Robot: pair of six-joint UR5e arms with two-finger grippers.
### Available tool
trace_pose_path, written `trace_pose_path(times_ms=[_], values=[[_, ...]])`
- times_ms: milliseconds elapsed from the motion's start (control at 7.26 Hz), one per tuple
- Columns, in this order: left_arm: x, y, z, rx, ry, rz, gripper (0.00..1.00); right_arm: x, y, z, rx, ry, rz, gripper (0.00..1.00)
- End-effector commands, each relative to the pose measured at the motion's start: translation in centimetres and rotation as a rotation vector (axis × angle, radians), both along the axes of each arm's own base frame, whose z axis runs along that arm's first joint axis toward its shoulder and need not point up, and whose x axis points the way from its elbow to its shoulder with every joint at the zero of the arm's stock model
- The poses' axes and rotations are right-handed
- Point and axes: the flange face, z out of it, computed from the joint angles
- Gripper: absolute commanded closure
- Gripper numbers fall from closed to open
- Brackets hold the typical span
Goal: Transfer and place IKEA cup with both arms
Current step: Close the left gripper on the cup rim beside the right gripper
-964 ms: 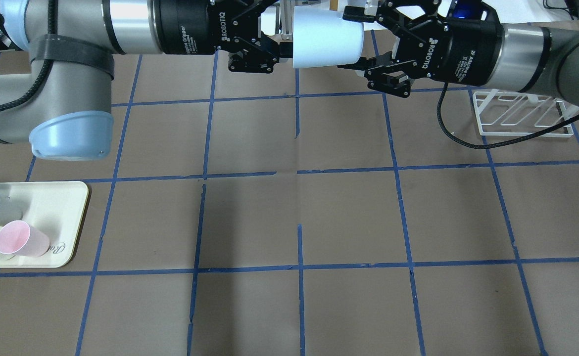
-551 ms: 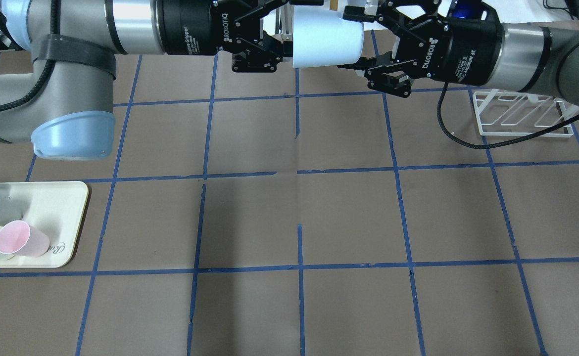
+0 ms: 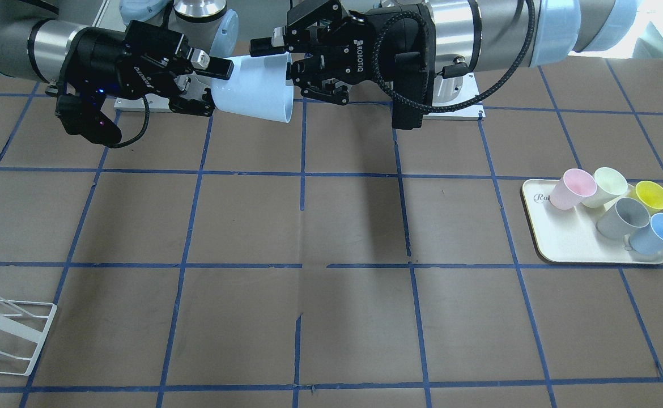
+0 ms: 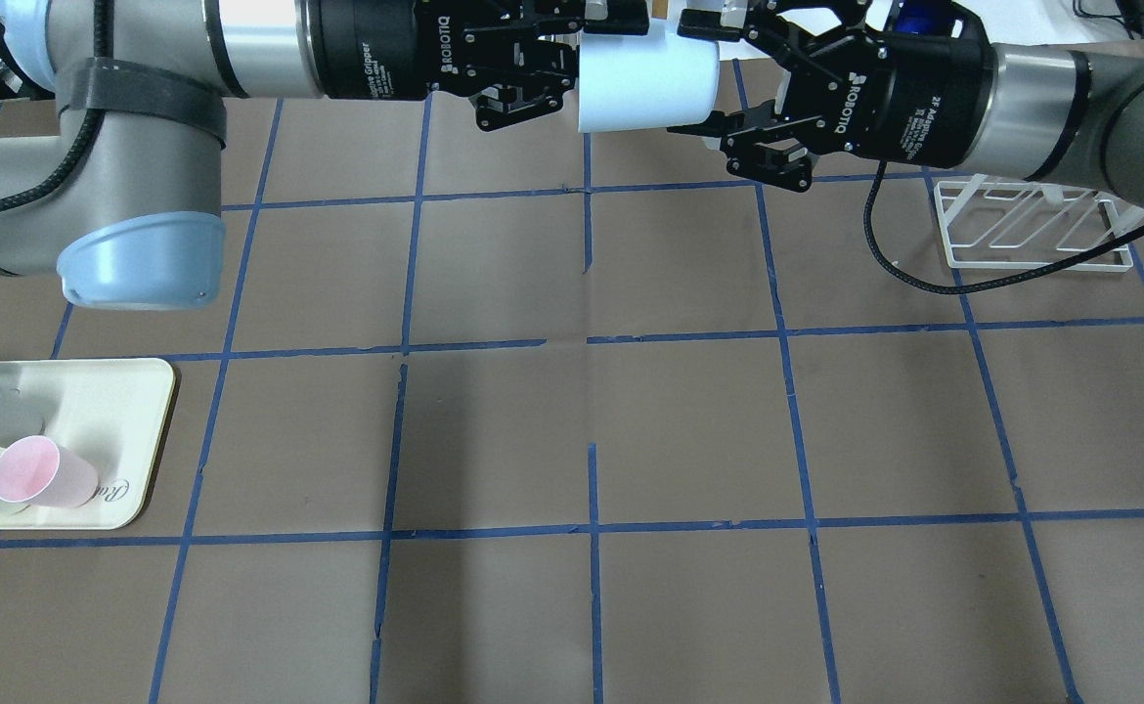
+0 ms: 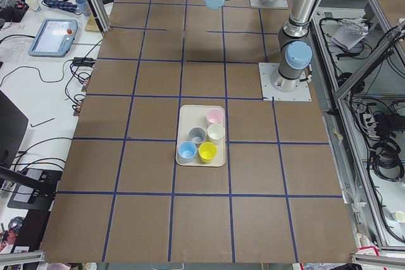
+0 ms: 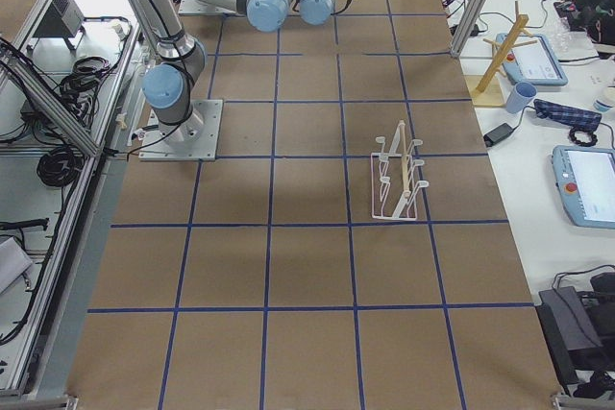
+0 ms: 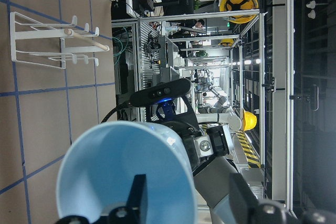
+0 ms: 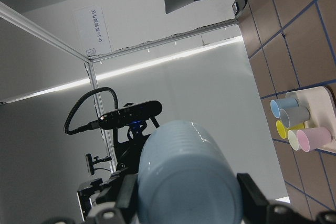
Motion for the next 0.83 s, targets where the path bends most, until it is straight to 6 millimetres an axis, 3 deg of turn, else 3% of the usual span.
trace_pose_path(times_ms=[0,275,413,551,688], values=[[0.00,0.05,0.09,-0.002,0.000,0.000,0.78,-0.07,-0.03,0.03,0.004,-0.001,-0.001,0.71],[0.00,-0.01,0.09,-0.002,0.000,0.000,1.00,-0.07,-0.03,0.03,0.005,-0.001,-0.001,0.68],[0.00,0.04,0.17,-0.004,0.000,0.000,1.00,-0.07,-0.03,0.03,0.005,-0.001,-0.001,0.65],[0.00,0.04,0.17,-0.004,0.000,0.000,1.00,-0.07,-0.05,0.05,0.010,-0.003,-0.002,0.02],[0.00,0.04,0.17,-0.004,0.000,0.000,1.00,-0.13,-0.02,0.16,0.010,-0.002,-0.003,0.00]])
